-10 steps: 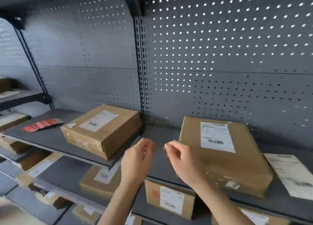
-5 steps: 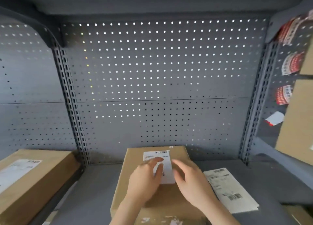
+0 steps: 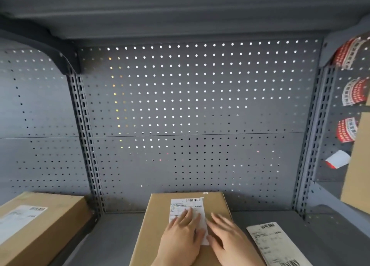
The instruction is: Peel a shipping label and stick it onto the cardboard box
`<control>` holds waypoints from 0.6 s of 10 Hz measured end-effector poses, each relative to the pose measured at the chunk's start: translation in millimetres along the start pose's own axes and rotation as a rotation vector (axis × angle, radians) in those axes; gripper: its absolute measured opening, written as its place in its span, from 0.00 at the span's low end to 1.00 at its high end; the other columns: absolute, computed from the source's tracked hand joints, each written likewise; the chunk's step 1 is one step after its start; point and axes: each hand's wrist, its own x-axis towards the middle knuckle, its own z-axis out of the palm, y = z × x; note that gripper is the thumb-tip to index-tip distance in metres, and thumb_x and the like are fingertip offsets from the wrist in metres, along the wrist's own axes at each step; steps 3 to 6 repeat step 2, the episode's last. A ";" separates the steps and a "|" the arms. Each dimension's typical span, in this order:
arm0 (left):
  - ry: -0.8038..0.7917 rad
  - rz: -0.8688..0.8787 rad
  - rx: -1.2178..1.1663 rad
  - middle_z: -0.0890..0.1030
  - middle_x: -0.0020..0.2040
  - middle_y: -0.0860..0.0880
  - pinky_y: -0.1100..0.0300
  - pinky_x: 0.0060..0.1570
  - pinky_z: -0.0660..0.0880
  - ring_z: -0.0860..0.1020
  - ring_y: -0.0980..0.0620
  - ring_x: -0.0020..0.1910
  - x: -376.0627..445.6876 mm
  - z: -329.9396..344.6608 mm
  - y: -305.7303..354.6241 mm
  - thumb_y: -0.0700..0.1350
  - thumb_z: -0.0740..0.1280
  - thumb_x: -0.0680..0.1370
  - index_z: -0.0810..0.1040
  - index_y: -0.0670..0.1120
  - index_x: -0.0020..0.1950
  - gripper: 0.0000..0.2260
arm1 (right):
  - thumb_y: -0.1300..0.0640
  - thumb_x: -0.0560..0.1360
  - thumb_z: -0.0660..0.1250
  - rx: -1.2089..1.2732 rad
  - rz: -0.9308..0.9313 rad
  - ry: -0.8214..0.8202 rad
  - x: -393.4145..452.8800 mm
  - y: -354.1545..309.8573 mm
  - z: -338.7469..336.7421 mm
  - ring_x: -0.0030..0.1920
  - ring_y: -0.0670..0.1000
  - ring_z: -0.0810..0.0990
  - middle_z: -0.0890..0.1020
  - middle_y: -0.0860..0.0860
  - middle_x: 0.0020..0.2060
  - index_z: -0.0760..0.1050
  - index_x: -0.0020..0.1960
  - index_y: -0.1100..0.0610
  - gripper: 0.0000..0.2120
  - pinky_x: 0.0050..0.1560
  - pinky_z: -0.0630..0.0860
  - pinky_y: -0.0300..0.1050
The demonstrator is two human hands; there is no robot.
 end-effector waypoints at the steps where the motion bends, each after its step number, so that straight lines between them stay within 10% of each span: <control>1: -0.060 0.036 -0.078 0.76 0.66 0.58 0.62 0.60 0.73 0.75 0.61 0.64 -4.0 -1.4 2.9 0.62 0.49 0.71 0.77 0.59 0.61 0.25 | 0.26 0.66 0.26 -0.005 -0.006 0.093 5.4 4.7 5.3 0.69 0.38 0.66 0.59 0.34 0.66 0.73 0.64 0.39 0.46 0.62 0.74 0.46; 2: -0.069 -0.044 -0.340 0.80 0.57 0.60 0.62 0.55 0.76 0.78 0.60 0.56 5.1 -10.6 4.9 0.57 0.56 0.74 0.81 0.56 0.52 0.16 | 0.34 0.75 0.32 -0.012 -0.070 0.127 8.4 12.6 16.1 0.72 0.31 0.54 0.49 0.30 0.72 0.54 0.71 0.32 0.27 0.69 0.62 0.36; 6: -0.069 -0.044 -0.340 0.80 0.57 0.60 0.62 0.55 0.76 0.78 0.60 0.56 5.1 -10.6 4.9 0.57 0.56 0.74 0.81 0.56 0.52 0.16 | 0.34 0.75 0.32 -0.012 -0.070 0.127 8.4 12.6 16.1 0.72 0.31 0.54 0.49 0.30 0.72 0.54 0.71 0.32 0.27 0.69 0.62 0.36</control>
